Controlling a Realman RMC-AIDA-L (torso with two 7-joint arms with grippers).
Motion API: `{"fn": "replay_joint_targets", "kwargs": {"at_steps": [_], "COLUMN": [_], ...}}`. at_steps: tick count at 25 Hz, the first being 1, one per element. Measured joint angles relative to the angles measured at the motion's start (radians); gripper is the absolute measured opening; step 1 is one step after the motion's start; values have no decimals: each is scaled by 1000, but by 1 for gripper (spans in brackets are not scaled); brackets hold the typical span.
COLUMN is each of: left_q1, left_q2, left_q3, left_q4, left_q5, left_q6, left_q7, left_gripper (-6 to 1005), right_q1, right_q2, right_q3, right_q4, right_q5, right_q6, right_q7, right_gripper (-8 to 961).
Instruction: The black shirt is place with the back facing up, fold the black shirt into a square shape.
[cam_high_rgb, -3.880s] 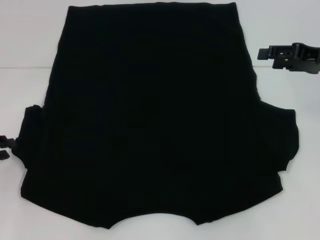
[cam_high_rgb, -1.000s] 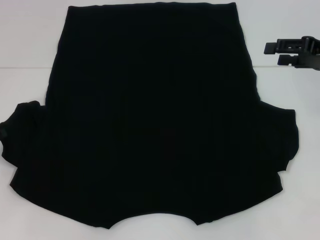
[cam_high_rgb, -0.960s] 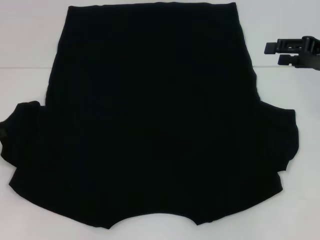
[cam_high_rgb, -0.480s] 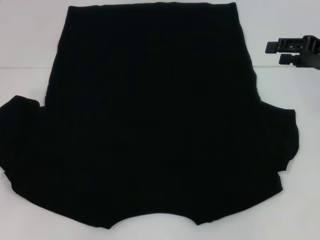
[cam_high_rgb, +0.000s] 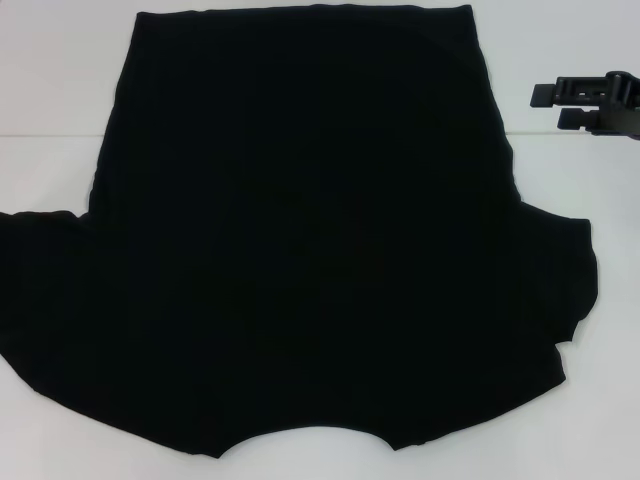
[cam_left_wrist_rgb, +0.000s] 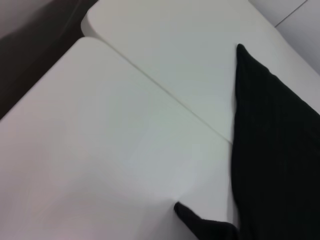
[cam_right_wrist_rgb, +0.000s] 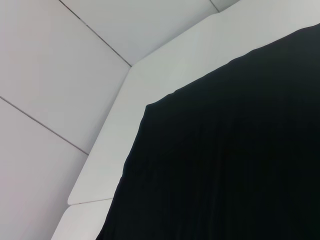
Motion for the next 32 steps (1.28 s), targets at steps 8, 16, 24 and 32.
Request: {"fn": "replay_joint_targets", "kwargs": {"at_steps": [8, 16, 24, 32], "left_q1": [-26, -107, -151, -164], "left_q2": [3, -18, -33, -45], "left_q3": [4, 54, 196, 270], "left_q4": [20, 18, 18, 11], "left_q5": [1, 1, 1, -1], "left_q6": [112, 212, 217, 216], "left_q7": [-2, 6, 9, 9], "left_gripper": [21, 20, 20, 20], "right_q1": [0, 0, -3, -5], "right_q2": [0, 0, 0, -1], "right_q3": [0, 0, 0, 0], "right_q4": [0, 0, 0, 0], "right_q5": [-1, -1, -1, -1], "right_q6": [-1, 2, 1, 7], "right_q7": [0, -1, -4, -4], "right_gripper": [735, 735, 735, 721]}}
